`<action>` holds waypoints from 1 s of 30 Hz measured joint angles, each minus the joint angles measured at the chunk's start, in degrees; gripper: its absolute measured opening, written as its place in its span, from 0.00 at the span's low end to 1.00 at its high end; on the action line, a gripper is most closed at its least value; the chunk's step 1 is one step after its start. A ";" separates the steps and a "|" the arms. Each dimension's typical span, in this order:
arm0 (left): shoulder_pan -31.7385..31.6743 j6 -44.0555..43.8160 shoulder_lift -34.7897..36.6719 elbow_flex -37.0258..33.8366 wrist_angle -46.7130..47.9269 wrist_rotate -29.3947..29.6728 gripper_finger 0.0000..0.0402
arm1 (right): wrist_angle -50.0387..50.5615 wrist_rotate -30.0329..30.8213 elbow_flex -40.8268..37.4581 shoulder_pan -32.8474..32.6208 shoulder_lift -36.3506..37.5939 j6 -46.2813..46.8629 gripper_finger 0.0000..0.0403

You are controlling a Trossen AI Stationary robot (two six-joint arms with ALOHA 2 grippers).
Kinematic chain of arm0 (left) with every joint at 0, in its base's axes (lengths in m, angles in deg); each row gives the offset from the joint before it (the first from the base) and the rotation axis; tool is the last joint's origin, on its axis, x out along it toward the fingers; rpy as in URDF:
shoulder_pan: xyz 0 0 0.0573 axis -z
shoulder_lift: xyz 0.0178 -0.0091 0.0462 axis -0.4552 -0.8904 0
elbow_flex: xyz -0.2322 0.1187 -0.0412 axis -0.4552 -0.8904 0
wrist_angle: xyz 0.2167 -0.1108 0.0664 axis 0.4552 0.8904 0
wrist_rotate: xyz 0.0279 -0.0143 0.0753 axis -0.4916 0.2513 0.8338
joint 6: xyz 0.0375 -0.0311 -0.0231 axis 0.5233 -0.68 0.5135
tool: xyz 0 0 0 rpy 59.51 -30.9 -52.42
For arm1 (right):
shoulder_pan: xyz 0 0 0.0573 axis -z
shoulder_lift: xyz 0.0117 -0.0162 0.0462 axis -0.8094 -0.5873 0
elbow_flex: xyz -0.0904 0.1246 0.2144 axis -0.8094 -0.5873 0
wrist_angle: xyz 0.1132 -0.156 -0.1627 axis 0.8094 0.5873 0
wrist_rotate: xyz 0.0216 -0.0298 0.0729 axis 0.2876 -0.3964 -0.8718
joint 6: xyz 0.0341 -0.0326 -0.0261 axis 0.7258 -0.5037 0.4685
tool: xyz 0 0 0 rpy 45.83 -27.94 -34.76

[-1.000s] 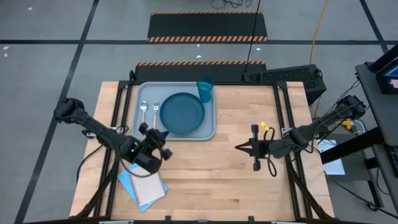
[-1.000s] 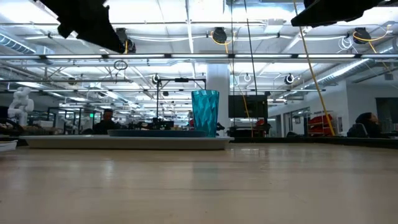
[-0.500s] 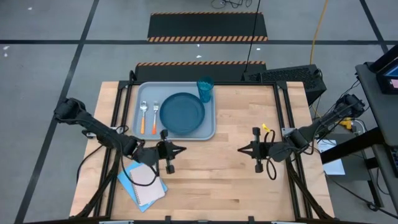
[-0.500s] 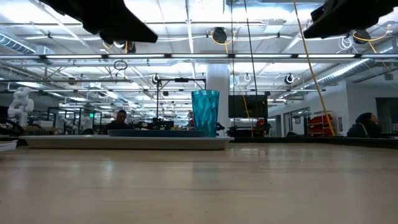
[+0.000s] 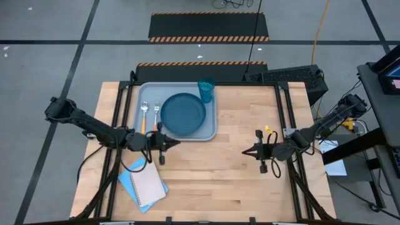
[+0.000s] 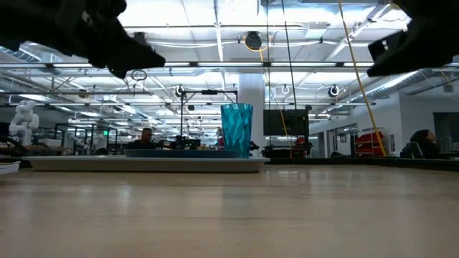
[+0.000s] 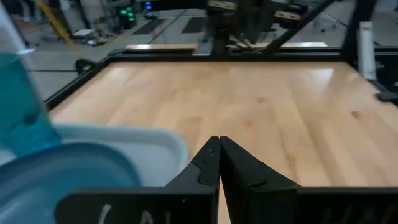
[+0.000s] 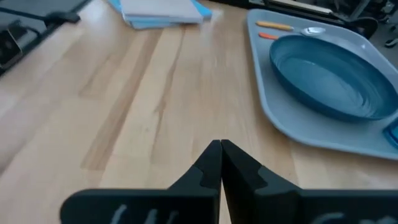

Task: Pick and place plate/cup/fork/spoon on tray
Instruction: Return to Home Position

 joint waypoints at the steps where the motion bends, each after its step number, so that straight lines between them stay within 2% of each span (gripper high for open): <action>1: -0.45 -0.21 0.85 -0.66 0.11 0.76 0.04 | -0.74 0.02 -1.44 0.03 0.93 -0.33 0.00; 4: -1.62 1.16 2.47 -1.61 0.10 4.80 0.04 | -3.50 -0.01 -4.91 0.86 4.03 -0.95 0.00; 9: -2.82 9.66 3.05 -1.71 0.95 10.12 0.05 | -4.88 -0.43 -8.68 3.10 9.57 -2.54 0.00; 13: -4.84 5.90 3.06 -1.69 1.06 12.58 0.05 | -5.20 -5.60 -10.81 5.27 13.57 -3.49 0.00; 15: -6.37 5.11 3.53 -1.71 1.69 11.07 0.05 | -5.29 -7.92 -11.75 6.50 15.22 -3.93 0.00; 20: -10.41 6.33 3.82 -1.71 1.94 0.93 0.04 | -5.54 -11.01 -12.62 10.44 18.41 -7.66 0.00; 24: -12.57 8.29 3.83 -1.69 1.42 -5.03 0.01 | -7.28 -16.60 -12.62 14.55 19.98 -10.75 0.00; 30: -15.16 10.35 3.85 -1.69 0.68 -8.88 0.02 | -9.09 -22.57 -12.62 20.48 20.11 -12.54 0.00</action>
